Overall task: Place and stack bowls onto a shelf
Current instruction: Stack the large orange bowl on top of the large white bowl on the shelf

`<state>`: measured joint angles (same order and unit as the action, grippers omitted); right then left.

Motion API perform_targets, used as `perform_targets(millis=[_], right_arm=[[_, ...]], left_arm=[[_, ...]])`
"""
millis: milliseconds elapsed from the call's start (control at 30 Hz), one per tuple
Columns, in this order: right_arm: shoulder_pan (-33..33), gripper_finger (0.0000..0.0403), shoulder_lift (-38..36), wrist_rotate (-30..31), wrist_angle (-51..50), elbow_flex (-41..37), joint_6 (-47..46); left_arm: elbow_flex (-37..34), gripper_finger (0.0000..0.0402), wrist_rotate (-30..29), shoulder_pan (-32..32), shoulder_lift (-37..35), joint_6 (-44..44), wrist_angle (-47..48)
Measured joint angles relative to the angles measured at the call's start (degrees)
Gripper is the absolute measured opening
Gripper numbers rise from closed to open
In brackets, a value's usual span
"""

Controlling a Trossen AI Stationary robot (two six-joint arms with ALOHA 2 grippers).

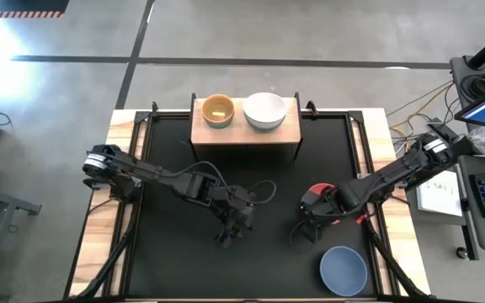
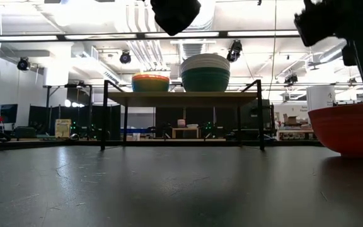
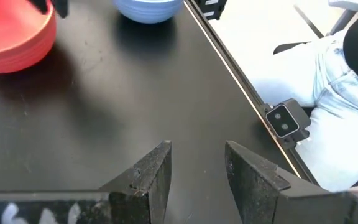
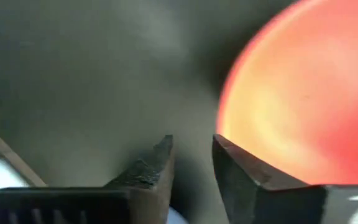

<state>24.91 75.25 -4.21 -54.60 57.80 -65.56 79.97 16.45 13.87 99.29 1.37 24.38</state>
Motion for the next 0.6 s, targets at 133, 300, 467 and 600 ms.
perform_targets(millis=[133,300,467,600], right_arm=[[0.0,0.0130,1.8,1.2,-4.0,-0.1,-0.5],[0.0,0.0149,4.4,-0.8,-2.6,-0.1,0.2],[0.0,0.0148,7.9,-0.3,-4.7,-0.1,1.9],[0.0,0.0142,10.7,-0.3,-5.4,-0.1,4.2]], left_arm=[[-0.6,0.0132,0.6,0.0,0.0,0.0,-0.6],[-0.7,0.0132,0.7,0.0,0.0,-0.2,-0.8],[-0.7,0.0132,0.6,0.2,0.0,-0.2,-0.8],[-0.7,0.0132,0.7,0.6,0.0,-0.5,-0.8]])
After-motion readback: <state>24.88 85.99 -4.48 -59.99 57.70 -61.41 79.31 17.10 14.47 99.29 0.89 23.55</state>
